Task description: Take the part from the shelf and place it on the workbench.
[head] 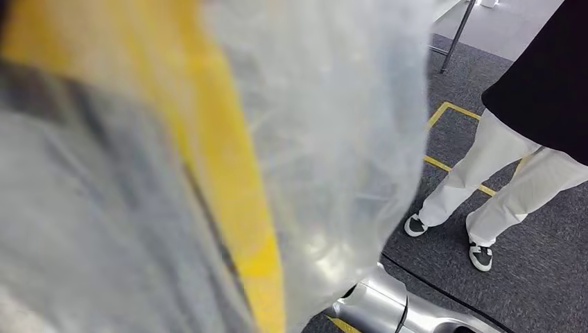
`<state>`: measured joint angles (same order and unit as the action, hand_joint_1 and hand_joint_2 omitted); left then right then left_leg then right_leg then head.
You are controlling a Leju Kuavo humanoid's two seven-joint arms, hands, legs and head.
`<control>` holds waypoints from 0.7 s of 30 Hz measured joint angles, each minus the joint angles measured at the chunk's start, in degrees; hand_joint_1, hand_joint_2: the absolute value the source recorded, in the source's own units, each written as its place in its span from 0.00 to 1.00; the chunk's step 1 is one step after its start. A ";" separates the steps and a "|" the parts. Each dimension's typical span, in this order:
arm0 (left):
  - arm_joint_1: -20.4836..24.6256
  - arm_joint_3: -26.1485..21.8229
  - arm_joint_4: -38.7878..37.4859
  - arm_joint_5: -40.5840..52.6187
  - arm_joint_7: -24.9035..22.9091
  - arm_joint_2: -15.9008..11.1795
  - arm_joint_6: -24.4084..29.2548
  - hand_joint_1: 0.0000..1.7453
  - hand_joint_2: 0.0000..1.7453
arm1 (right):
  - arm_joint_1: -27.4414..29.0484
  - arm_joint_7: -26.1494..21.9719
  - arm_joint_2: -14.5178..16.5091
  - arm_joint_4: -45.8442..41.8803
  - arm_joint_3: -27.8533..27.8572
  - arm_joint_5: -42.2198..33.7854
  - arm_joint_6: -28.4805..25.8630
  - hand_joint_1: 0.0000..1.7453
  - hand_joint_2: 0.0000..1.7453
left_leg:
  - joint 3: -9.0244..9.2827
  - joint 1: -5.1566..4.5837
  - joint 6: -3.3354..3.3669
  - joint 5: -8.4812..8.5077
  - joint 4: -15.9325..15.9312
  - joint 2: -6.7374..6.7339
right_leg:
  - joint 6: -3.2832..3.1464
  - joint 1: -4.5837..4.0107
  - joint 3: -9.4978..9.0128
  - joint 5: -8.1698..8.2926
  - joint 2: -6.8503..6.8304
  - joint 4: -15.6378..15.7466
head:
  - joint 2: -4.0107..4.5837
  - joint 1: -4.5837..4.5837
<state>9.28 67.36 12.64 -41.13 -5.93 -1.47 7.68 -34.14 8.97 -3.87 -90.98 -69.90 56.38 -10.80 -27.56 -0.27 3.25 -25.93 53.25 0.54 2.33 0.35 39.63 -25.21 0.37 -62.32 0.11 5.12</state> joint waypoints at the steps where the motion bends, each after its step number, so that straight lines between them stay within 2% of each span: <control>1: -0.03 0.00 0.00 -0.01 0.01 0.02 -0.01 0.00 1.00 | -0.02 -0.01 -0.01 0.01 0.00 0.02 0.00 1.00 1.00 | 0.69 -0.01 -0.28 -0.71 0.05 0.03 | -0.15 0.00 -1.26 2.53 -0.14 3.69 | 0.00 -0.04; 2: 0.03 0.00 0.00 -0.02 0.01 0.03 -0.01 0.00 1.00 | -0.03 -0.01 0.00 0.01 -0.02 0.03 0.01 1.00 1.00 | 1.07 -0.07 -0.60 -1.32 0.04 0.03 | -0.42 -0.06 -2.12 4.38 -0.24 6.15 | 0.00 -0.11; 3: 0.09 0.00 -0.01 -0.02 0.02 0.03 -0.01 0.00 1.00 | -0.03 -0.01 0.00 0.01 -0.05 0.03 0.03 1.00 1.00 | 1.31 -0.14 -0.94 -1.71 0.09 0.01 | -0.85 -0.15 -2.43 5.16 -0.29 7.22 | 0.00 -0.21; 6: 0.20 0.02 0.00 -0.03 0.11 0.02 -0.01 0.00 1.00 | 0.00 0.10 0.05 -0.02 -0.08 0.07 0.05 1.00 1.00 | 1.04 -0.10 -1.62 -1.90 1.60 -0.11 | -2.22 -0.22 -2.93 4.64 -0.25 7.38 | 0.00 -0.42; 7: 0.20 0.02 0.01 -0.03 0.16 0.03 -0.01 0.00 1.00 | -0.02 0.15 0.08 -0.03 -0.07 0.10 0.05 1.00 1.00 | -0.16 -0.02 -1.76 -1.93 3.78 -0.13 | -2.55 -0.15 -3.31 4.42 -0.26 7.45 | 0.00 -0.41; 8: 0.20 0.02 0.01 -0.03 0.20 0.04 -0.01 0.00 1.00 | -0.03 0.16 0.10 -0.03 -0.07 0.13 0.05 1.00 1.00 | -2.13 0.08 -1.94 -2.33 7.07 -0.16 | -2.78 -0.07 -3.71 4.18 -0.26 7.52 | 0.00 -0.38; 10: 0.37 -0.03 0.02 -0.13 0.40 0.07 -0.02 0.00 1.00 | 0.00 0.19 0.10 -0.02 -0.10 0.15 0.07 1.00 1.00 | -7.42 0.20 -2.34 -4.87 14.93 -0.18 | -3.03 -0.13 -4.40 3.43 -0.31 7.54 | 0.00 -0.33; 11: 0.55 -0.07 0.02 -0.17 0.49 0.08 -0.02 0.00 1.00 | 0.03 0.20 0.10 -0.02 -0.11 0.16 0.07 1.00 1.00 | -9.63 0.23 -2.49 -6.53 17.65 -0.19 | -3.08 -0.19 -4.84 3.00 -0.33 7.54 | 0.00 -0.34; 12: 0.73 -0.13 0.02 -0.22 0.58 0.09 -0.03 0.00 1.00 | 0.05 0.20 0.10 -0.01 -0.13 0.18 0.07 1.00 1.00 | -10.98 0.22 -2.57 -7.55 18.59 -0.21 | -3.10 -0.27 -5.43 2.51 -0.36 7.54 | 0.00 -0.34; 13: 0.85 -0.16 0.02 -0.22 0.60 0.10 -0.03 0.00 1.00 | 0.06 0.21 0.10 -0.01 -0.14 0.20 0.07 1.00 1.00 | -11.31 0.20 -2.52 -7.28 17.51 -0.22 | -3.11 -0.36 -6.14 2.00 -0.38 7.54 | 0.00 -0.34; 14: 0.82 -0.19 0.02 -0.22 0.60 0.12 -0.03 0.00 1.00 | 0.05 0.21 0.11 -0.01 -0.14 0.22 0.07 1.00 1.00 | -10.72 0.15 -2.32 -5.49 14.58 -0.24 | -3.09 -0.46 -6.95 1.47 -0.38 7.56 | -0.01 -0.34; 16: 0.52 -0.20 0.02 -0.23 0.58 0.10 -0.03 0.00 1.00 | 0.03 0.21 0.13 -0.01 -0.15 0.29 0.06 1.00 1.00 | -8.60 -0.24 -1.36 0.73 6.41 -0.58 | -2.95 -0.68 -8.42 0.45 -0.39 7.57 | -0.01 -0.34; 17: 0.40 -0.20 0.02 -0.24 0.56 0.09 -0.03 0.00 1.00 | 0.02 0.21 0.17 -0.01 -0.15 0.37 0.05 1.00 1.00 | -7.86 -0.51 -0.89 2.87 3.36 -0.80 | -2.75 -0.76 -8.86 0.02 -0.40 7.62 | -0.01 -0.34; 18: 0.33 -0.20 0.02 -0.28 0.54 0.07 -0.03 0.00 1.00 | 0.01 0.21 0.22 -0.01 -0.15 0.45 0.05 1.00 1.00 | -7.47 -0.79 -0.46 4.20 1.49 -0.95 | -2.45 -0.78 -9.17 -0.29 -0.44 7.69 | 0.00 -0.33; 21: 0.35 -0.20 0.02 -0.43 0.52 0.05 -0.01 0.00 1.00 | 0.07 0.20 0.38 -0.01 -0.17 0.57 0.06 1.00 1.00 | -6.24 -0.82 0.64 4.42 0.13 -0.49 | -1.37 -0.65 -9.66 -0.53 -0.65 6.81 | -0.01 -0.32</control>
<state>9.63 67.17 12.66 -41.56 -5.41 -1.42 7.67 -34.07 9.17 -3.49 -91.00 -70.08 56.95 -10.74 -33.81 -1.09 3.88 -21.52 53.39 0.06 0.96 -0.30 29.97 -25.74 -0.28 -55.51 0.10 4.79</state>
